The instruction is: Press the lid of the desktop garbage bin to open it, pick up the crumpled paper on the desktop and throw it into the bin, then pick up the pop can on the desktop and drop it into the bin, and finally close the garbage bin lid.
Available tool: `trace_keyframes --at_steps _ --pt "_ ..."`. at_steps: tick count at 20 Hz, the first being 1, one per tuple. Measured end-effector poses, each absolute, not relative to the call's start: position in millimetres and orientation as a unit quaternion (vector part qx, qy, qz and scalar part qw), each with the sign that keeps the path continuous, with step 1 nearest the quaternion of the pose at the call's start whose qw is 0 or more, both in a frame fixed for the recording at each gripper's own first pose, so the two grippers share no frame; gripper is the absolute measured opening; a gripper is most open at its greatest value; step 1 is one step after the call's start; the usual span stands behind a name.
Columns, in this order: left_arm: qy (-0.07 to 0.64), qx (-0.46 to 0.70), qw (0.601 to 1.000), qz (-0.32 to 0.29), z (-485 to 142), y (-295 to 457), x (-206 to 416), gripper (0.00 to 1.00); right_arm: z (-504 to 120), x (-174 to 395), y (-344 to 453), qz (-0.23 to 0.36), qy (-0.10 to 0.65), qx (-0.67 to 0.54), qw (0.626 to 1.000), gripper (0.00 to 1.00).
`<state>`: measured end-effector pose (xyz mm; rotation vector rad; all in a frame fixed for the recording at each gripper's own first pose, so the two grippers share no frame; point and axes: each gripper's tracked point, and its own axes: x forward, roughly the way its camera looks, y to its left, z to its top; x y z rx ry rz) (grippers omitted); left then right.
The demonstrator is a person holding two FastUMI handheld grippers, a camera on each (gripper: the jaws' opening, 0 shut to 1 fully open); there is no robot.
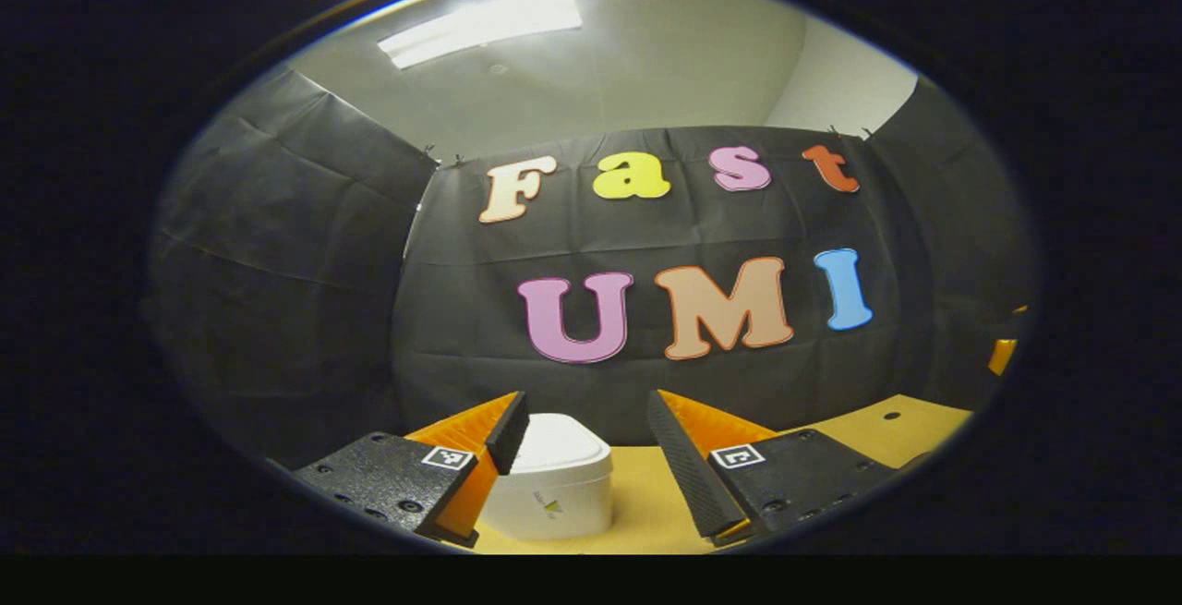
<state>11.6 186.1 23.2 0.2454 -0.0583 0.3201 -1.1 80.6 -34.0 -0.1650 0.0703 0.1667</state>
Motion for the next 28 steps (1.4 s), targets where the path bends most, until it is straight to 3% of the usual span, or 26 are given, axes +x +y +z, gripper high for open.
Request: trace_keyframes --at_steps 3,4,7,8,10,13,14,16,17,18,21,23,25,26,28 --pt "-0.017 0.122 0.977 0.175 9 223 33 0.75 -42 -2 85 0.072 0.048 -0.088 0.992 0.96" --pt "-0.007 0.118 0.976 0.181 -1 234 41 0.63 -45 -4 86 0.066 0.054 -0.090 0.992 0.96" --pt "0.029 0.100 0.973 0.205 -34 270 51 0.41 -55 -3 93 0.056 0.067 -0.099 0.991 0.96" --pt "0.042 0.091 0.972 0.214 -46 281 54 0.29 -58 -3 95 0.053 0.070 -0.103 0.991 0.97" --pt "0.072 0.071 0.971 0.219 -69 295 57 0.19 -61 -4 101 0.049 0.074 -0.112 0.990 0.96" --pt "0.103 0.059 0.966 0.228 -96 310 56 0.17 -62 -4 111 0.049 0.076 -0.123 0.988 0.96" --pt "0.084 0.070 0.968 0.228 -90 310 58 0.17 -62 -3 115 0.051 0.076 -0.126 0.988 0.96" --pt "0.083 0.071 0.968 0.226 -93 311 55 0.00 -64 -2 123 0.058 0.076 -0.130 0.987 0.96" --pt "0.084 0.072 0.968 0.225 -97 314 57 0.01 -66 -1 127 0.063 0.078 -0.131 0.986 1.00" --pt "0.088 0.065 0.968 0.228 -101 315 57 0.00 -68 -1 130 0.068 0.080 -0.133 0.985 0.96" --pt "0.049 0.090 0.967 0.235 -83 312 58 0.00 -66 -3 137 0.083 0.077 -0.137 0.984 0.96" --pt "0.077 0.092 0.968 0.218 -80 303 64 0.00 -60 -2 138 0.092 0.068 -0.132 0.985 0.96" --pt "0.080 0.067 0.974 0.202 -65 291 68 0.24 -56 1 136 0.100 0.058 -0.120 0.986 0.96" --pt "0.074 0.060 0.974 0.204 -54 287 63 0.54 -54 2 135 0.103 0.056 -0.114 0.986 0.96" --pt "0.034 0.059 0.977 0.203 -25 279 52 0.58 -55 7 128 0.107 0.054 -0.105 0.987 1.00"
